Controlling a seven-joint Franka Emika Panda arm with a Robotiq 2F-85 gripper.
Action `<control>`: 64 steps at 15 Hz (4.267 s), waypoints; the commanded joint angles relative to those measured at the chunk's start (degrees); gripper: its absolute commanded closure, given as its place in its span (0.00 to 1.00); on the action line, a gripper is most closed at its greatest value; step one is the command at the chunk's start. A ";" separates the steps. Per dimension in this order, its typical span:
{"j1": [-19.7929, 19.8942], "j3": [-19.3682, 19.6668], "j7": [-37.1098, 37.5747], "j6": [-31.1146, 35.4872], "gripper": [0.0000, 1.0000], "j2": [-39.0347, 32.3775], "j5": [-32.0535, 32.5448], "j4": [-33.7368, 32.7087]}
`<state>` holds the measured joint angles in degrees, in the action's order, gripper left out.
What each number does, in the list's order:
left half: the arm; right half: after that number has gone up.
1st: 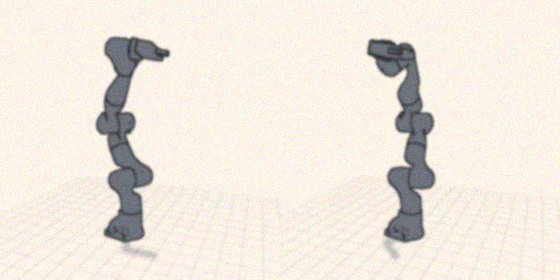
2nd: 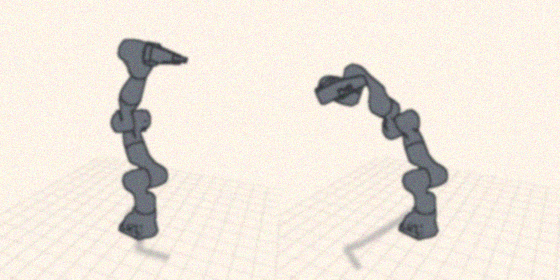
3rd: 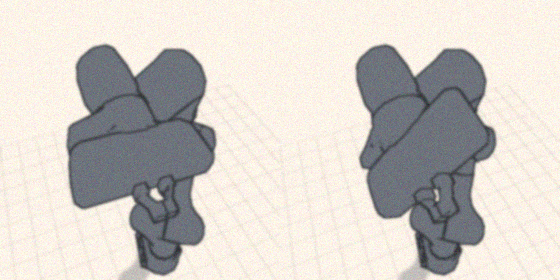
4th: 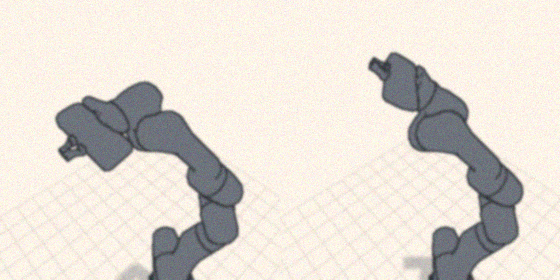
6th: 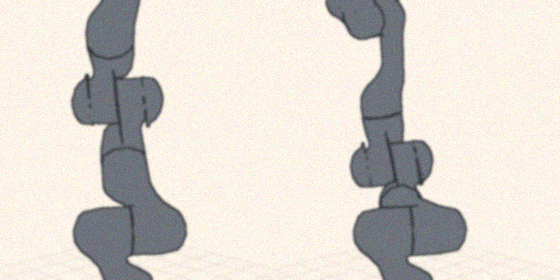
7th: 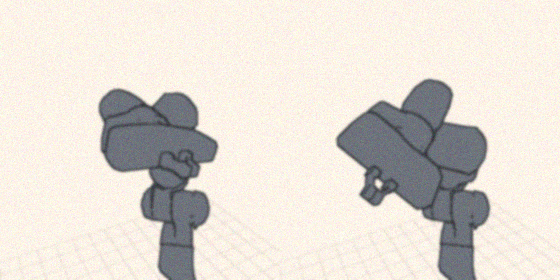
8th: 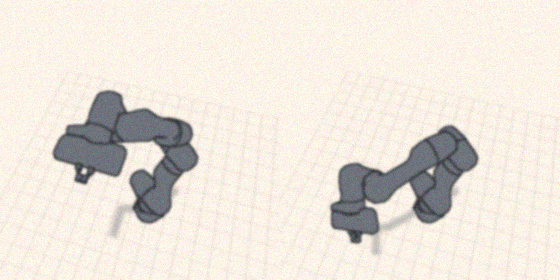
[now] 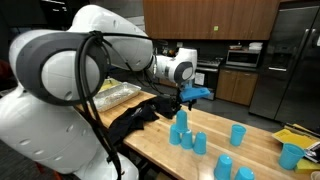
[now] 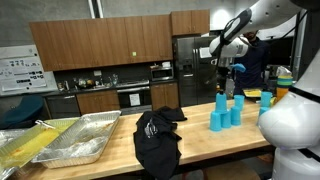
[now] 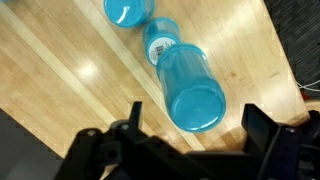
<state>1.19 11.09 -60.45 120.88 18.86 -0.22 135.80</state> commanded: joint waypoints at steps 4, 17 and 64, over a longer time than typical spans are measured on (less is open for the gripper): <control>-0.63 -1.19 -0.99 -1.80 0.00 0.08 -0.13 -0.04; -0.22 -1.56 -0.88 -1.59 0.26 -0.81 0.46 1.19; 12.86 9.43 18.14 16.08 0.62 -1.37 5.07 3.86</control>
<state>13.35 20.28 -43.99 135.86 17.73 3.92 139.08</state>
